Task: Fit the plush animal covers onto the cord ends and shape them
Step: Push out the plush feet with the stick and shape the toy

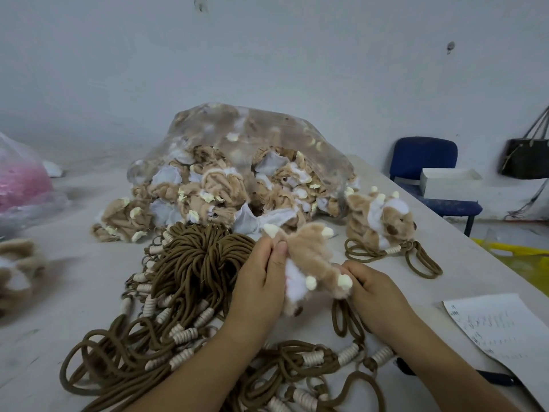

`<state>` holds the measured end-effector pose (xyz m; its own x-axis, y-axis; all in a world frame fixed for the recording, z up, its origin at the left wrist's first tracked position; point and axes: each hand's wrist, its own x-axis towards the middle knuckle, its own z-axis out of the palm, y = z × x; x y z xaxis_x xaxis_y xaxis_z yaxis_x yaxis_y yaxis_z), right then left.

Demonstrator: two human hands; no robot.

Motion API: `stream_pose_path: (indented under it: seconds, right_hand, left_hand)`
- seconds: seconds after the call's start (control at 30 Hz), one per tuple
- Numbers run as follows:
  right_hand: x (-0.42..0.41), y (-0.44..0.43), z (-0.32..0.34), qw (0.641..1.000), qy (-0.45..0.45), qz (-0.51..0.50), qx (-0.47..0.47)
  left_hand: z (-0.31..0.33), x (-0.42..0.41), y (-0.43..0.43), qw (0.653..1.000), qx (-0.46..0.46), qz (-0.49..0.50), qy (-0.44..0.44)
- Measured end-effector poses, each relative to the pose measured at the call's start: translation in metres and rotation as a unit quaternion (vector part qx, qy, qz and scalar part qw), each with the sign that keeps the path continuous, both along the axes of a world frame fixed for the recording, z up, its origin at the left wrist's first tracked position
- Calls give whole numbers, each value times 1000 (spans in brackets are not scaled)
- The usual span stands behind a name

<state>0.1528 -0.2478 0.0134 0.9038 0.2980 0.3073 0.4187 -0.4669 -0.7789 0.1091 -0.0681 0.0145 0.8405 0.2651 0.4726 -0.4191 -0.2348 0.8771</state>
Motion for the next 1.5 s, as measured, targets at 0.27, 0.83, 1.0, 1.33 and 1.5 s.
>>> stream_pose_path:
  seconds: [0.27,0.83,1.0,1.33,1.5]
  right_hand:
    - [5,-2,1,999,-38,-2,-34]
    - [11,-12,-2,994,-53,-77,-56]
    - [8,-9,6,991,-42,-120,52]
    - [7,-11,0,997,-28,-61,29]
    - [19,-31,-6,984,-2,-137,-113]
  left_hand:
    - [-6,4,3,999,-41,4,29]
    - [-7,4,3,987,-93,-106,83]
    - [-7,7,6,964,-181,-155,120]
    - [-7,19,12,871,-406,-242,139]
    - [1,19,23,907,-376,-171,78]
